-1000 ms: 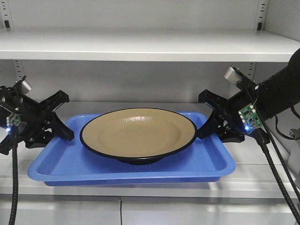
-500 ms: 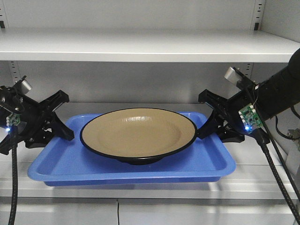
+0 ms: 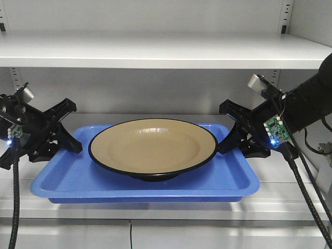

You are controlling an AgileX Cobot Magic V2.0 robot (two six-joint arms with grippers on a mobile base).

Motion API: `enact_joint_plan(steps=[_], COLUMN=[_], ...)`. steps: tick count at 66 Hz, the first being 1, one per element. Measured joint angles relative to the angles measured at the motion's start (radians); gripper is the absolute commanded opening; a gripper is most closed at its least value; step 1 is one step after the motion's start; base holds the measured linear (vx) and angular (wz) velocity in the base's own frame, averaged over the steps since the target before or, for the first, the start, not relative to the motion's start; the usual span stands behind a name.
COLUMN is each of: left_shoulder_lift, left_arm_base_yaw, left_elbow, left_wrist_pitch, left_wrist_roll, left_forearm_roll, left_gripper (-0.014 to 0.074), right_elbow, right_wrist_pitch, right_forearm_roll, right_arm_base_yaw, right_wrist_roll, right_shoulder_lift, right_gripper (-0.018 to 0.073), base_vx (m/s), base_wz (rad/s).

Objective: Place disk in tray to left cabinet
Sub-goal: 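Lower the tray onto the cabinet shelf with both grippers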

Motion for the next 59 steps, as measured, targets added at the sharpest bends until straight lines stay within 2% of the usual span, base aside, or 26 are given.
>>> enact_joint_plan(steps=[16, 27, 43, 51, 59], left_shoulder_lift=[0.039, 0.091, 0.136, 0.172, 0.209], left_arm_base_yaw=[-0.005, -0.006, -0.006, -0.006, -0.008], left_elbow=[-0.001, -0.001, -0.001, -0.001, -0.001], left_wrist_pitch=[-0.014, -0.037, -0.175, -0.251, -0.351], left_wrist_roll=[0.047, 0.067, 0.099, 0.112, 0.166], left_forearm_roll=[-0.036, -0.03, 0.022, 0.025, 0.012], left_gripper=[0.0, 0.0, 0.0, 0.0, 0.0001], right_elbow=[0.001, 0.001, 0.002, 0.002, 0.002], right_wrist_pitch=[-0.024, -0.055, -0.253, -0.333, -0.401], right_forearm_roll=[-0.066, -0.091, -0.09, -0.062, -0.042], right_arm_base_yaw=[0.004, 0.021, 0.05, 0.05, 0.052], right_wrist_roll=[-0.016, -0.024, -0.096, -0.127, -0.151], right_shoulder_lift=[0.003, 0.057, 0.15, 0.187, 0.226], right_gripper=[-0.0004, -0.0004, -0.0004, -0.0004, -0.0004], base_vx=[0.0, 0.0, 0.0, 0.0, 0.0], base_wz=[0.0, 0.0, 0.0, 0.0, 0.0])
